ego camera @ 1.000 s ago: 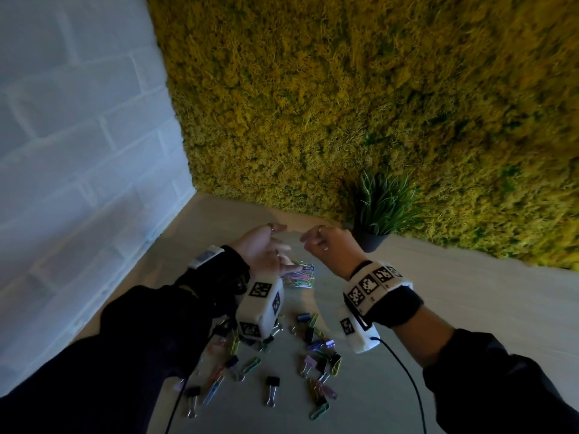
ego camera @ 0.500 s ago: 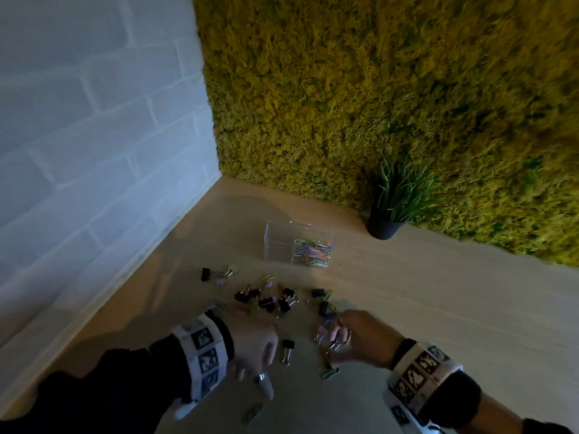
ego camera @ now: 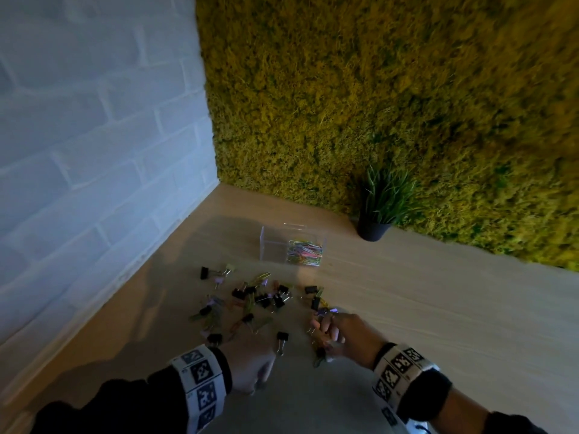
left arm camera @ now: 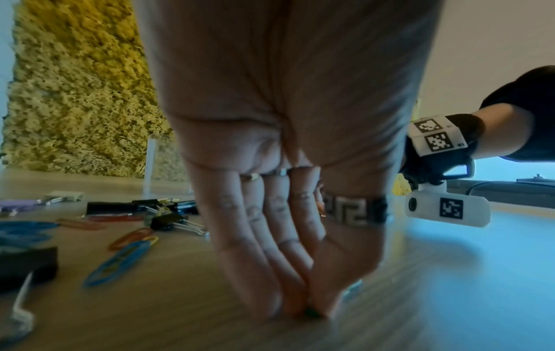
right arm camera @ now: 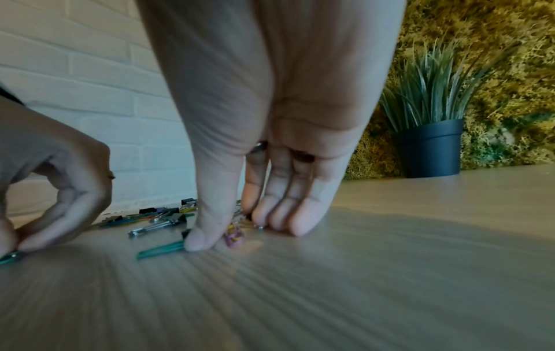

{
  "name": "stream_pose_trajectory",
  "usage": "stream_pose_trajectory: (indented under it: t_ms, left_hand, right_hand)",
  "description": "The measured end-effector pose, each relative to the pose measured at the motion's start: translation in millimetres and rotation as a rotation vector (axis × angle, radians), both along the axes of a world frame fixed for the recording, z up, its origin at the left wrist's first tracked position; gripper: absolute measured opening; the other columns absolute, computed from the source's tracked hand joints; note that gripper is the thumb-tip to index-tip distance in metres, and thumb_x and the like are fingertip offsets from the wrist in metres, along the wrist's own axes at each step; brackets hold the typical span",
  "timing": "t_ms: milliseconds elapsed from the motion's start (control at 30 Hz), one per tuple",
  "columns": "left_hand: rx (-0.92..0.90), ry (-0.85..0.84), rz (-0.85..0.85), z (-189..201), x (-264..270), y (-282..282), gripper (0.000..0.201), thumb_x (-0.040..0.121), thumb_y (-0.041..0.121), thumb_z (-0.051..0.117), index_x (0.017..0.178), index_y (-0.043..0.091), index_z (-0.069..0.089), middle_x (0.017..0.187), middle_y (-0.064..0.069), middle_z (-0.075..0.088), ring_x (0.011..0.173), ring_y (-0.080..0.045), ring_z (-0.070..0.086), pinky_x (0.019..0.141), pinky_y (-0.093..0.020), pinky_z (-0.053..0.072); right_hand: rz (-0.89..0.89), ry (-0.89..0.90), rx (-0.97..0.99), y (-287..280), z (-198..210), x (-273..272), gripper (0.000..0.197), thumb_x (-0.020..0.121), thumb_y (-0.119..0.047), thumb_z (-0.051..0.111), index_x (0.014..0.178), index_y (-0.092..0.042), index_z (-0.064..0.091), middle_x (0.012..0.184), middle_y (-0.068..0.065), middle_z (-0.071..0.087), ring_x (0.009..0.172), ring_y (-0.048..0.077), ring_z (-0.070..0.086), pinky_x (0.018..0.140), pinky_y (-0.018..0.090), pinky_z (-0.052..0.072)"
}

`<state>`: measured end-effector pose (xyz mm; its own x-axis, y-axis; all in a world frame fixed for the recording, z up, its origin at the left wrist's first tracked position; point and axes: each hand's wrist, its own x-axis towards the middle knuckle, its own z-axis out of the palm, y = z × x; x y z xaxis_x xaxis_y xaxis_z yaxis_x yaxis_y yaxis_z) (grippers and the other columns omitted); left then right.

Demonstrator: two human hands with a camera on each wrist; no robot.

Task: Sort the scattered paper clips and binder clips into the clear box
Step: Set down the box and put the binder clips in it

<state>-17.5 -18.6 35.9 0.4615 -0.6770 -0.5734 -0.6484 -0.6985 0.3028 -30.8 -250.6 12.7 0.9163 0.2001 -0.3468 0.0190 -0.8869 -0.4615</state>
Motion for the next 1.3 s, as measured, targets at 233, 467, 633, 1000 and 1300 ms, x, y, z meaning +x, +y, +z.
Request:
stream_pose_trajectory:
  t_ms: [233,467,633,1000,1300]
  left_hand:
    - [-0.053,0.035,0.057,-1,1,-9,0.013,0.086,0.011,0.048,0.094,0.014,0.058,0.075,0.013,0.054,0.066,-0.002,0.044,0.085,-0.025,0.043]
    - [-0.393,-0.072,0.204,-4,13,-46,0.034,0.09,0.042,0.048,0.062,0.026,0.041,0.061,0.012,0.035,0.059,-0.011,0.038,0.052,-0.016,0.031]
    - [-0.403,-0.213,0.108,-21,15,-61,0.022,0.081,0.013,0.063,0.072,0.016,0.044,0.068,0.007,0.042,0.075,-0.015,0.045,0.065,-0.023,0.034]
    - [-0.307,-0.239,0.146,-25,24,-46,0.03,0.077,0.004,0.055,0.064,0.02,0.033,0.067,0.005,0.04,0.068,-0.019,0.048,0.051,-0.021,0.032]
    - [-0.281,-0.21,0.038,-2,2,-76,0.045,0.076,0.021,0.073,0.113,0.014,0.049,0.109,-0.008,0.064,0.098,-0.023,0.06,0.075,-0.025,0.038]
  right_hand:
    - [0.032,-0.038,0.045,-2,-2,-1,0.025,0.078,-0.02,0.072,0.1,-0.023,0.061,0.07,-0.019,0.047,0.074,0.008,0.053,0.075,0.021,0.045]
    - [0.162,-0.134,0.028,-3,-1,-8,0.028,0.082,-0.03,0.06,0.109,-0.024,0.064,0.1,-0.012,0.056,0.082,0.002,0.054,0.081,0.018,0.045]
    - [0.191,-0.114,-0.013,-5,1,-7,0.033,0.081,-0.04,0.055,0.104,-0.021,0.069,0.12,0.0,0.059,0.107,0.015,0.057,0.092,0.024,0.044]
    - [0.112,-0.135,0.007,-12,-7,-3,0.019,0.079,-0.022,0.068,0.097,-0.015,0.067,0.085,-0.01,0.053,0.072,0.0,0.045,0.061,-0.001,0.031]
    - [0.142,-0.126,-0.031,-8,1,-1,0.013,0.079,-0.022,0.07,0.089,-0.015,0.069,0.098,0.006,0.062,0.086,0.015,0.054,0.072,0.013,0.033]
